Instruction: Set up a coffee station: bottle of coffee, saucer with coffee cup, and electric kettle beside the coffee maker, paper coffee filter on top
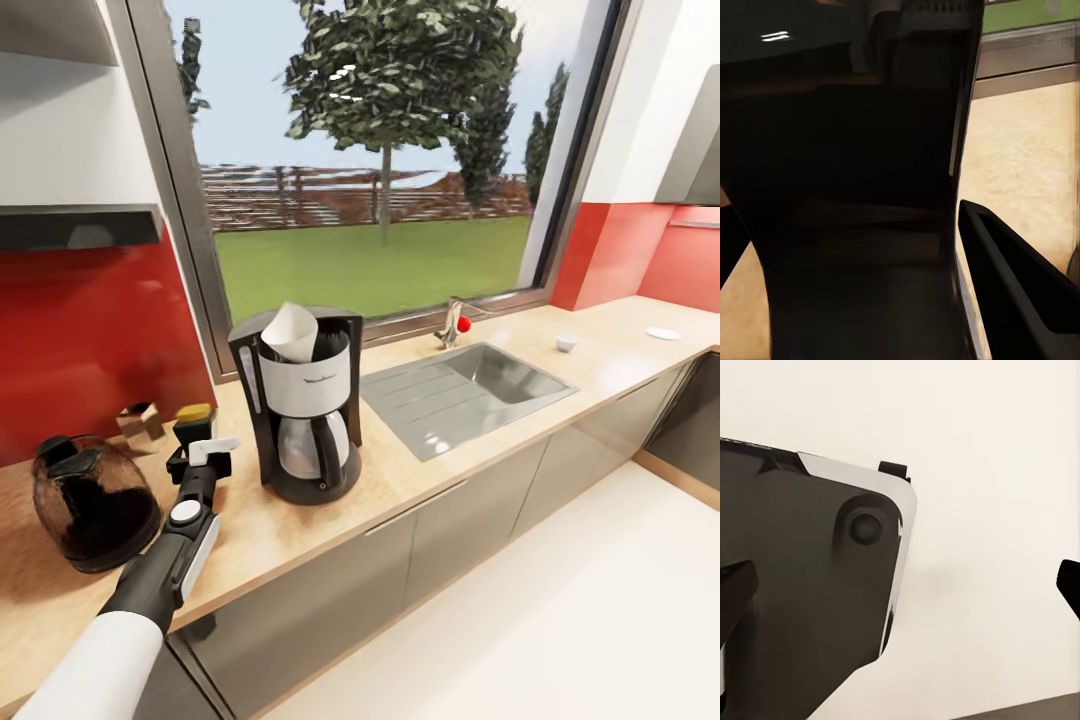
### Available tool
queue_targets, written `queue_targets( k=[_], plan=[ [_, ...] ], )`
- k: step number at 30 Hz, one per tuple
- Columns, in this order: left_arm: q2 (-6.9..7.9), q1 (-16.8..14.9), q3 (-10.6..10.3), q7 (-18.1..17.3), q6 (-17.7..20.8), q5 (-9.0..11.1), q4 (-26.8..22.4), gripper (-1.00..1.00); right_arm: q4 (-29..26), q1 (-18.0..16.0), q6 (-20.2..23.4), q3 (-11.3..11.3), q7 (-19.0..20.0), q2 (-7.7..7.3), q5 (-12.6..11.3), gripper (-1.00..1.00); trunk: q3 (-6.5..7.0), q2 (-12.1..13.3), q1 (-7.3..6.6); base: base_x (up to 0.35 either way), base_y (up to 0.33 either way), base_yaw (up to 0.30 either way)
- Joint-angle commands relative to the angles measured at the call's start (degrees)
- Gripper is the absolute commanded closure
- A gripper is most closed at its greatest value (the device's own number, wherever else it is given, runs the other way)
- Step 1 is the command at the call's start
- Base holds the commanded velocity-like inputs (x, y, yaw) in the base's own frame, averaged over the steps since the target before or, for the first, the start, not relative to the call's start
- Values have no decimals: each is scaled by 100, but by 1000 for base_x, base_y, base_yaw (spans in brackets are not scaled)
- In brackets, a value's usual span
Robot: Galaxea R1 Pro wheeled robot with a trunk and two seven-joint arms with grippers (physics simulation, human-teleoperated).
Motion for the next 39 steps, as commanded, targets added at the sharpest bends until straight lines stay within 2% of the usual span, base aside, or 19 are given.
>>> queue_targets(
  k=[1, 8, 15, 24, 37, 38, 39],
  plan=[
    [-2, -5, -1, 22, 2, -29, 1, 100, 5, -5, -18, -48, 21, -2, 51, -100, -12, -12, 4, 69, -69, 0],
    [-5, 1, 14, 22, -6, -12, 3, 100, 3, -5, -18, -45, 21, -2, 51, -100, -12, -12, 4, 17, -16, 0],
    [-5, 11, 14, 22, -7, -10, 4, 100, 2, -5, -10, -53, 21, -2, 51, -100, -12, -12, 4, 194, 0, 0],
    [2, 105, 14, 22, -7, -15, 4, 100, 2, -5, -11, -49, 21, -2, 51, -100, -12, -12, 4, 7, 0, -100],
    [4, 163, 11, 18, 2, -23, 7, 100, 2, -5, -10, -45, 21, -2, 51, -100, -12, -12, 4, 0, 0, -7],
    [4, 167, 4, 20, 2, -25, 7, -100, 2, -5, -10, -45, 21, -2, 51, -100, -12, -12, 4, 0, 0, 0],
    [4, 169, 8, 21, -3, -26, 5, -100, 2, -5, -10, -45, 21, -2, 51, -100, -12, -12, 4, 0, 0, 0]
  ],
)
